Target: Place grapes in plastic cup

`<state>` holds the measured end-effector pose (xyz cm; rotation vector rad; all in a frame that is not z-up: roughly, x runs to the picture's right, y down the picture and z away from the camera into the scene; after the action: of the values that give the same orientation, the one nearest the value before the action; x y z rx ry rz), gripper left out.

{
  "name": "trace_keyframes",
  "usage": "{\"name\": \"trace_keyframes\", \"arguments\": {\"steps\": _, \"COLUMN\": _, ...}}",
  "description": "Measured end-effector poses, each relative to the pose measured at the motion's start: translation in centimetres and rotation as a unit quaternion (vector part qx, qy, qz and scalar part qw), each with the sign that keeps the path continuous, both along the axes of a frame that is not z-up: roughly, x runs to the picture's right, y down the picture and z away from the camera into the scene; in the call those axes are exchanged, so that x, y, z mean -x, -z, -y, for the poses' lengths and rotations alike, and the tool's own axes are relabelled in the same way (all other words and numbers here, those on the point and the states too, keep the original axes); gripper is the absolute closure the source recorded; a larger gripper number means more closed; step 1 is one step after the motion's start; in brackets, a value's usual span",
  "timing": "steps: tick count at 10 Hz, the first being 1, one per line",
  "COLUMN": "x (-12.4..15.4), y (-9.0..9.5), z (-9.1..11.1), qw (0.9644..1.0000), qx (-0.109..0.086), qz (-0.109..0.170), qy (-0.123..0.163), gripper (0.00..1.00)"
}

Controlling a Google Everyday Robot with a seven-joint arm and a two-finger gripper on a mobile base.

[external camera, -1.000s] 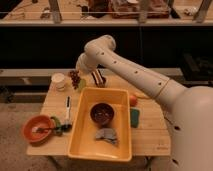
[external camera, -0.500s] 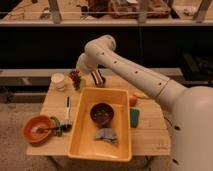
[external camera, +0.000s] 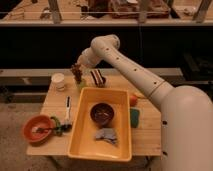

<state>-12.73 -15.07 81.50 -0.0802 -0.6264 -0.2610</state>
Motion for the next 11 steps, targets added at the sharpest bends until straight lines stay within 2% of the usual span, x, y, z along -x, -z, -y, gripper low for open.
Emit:
{"name": "trace_keyframes", "arguments": {"steps": 6, "x": 0.5, "y": -3.5, "z": 1.2, "qw": 0.9996, "qx": -0.02, "qz": -0.008, "qy": -0.017, "gripper": 1.0}}
{"name": "trace_keyframes", "arguments": {"steps": 11, "x": 0.3, "y": -6.2, "z": 1.1, "qw": 0.9991, "qx": -0.018, "qz": -0.022, "qy": -0.031, "gripper": 1.0}}
